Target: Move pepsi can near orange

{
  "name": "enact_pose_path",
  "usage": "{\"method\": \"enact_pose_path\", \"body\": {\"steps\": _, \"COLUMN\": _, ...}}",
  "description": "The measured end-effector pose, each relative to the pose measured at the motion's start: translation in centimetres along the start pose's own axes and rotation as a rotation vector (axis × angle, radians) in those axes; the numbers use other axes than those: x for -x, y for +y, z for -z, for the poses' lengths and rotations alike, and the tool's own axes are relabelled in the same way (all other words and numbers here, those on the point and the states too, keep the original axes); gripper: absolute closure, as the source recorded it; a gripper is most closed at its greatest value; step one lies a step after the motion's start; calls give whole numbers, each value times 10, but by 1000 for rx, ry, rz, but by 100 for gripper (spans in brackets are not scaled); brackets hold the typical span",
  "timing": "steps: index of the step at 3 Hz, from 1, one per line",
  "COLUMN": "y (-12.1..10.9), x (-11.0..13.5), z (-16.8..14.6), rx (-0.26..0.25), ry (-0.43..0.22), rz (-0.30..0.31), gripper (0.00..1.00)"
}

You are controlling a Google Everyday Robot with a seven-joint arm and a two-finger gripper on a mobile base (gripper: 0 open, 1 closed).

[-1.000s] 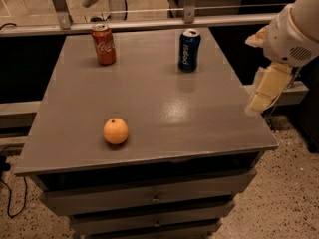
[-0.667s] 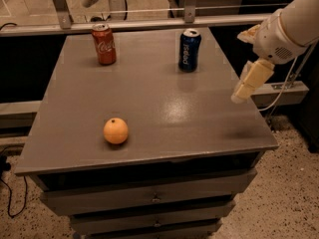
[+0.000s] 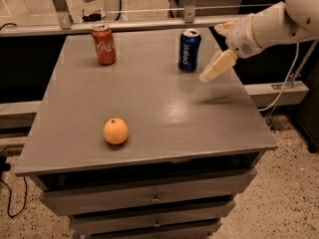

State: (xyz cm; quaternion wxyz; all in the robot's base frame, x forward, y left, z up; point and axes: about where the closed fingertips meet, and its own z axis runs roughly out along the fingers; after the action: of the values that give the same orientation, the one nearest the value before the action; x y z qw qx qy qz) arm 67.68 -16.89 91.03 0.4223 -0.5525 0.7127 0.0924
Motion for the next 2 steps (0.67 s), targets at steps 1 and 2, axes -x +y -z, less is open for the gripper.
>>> {"method": "enact_pose_path", "body": {"steps": 1, "y": -23, "x": 13, "z": -35, "rx": -23, "ry": -95, "rz": -46, "gripper": 0}}
{"method": "enact_pose_path", "body": {"steps": 2, "y": -43, "x": 18, "z": -60, "rx": -41, "ry": -157, "rz": -106, "gripper": 0}}
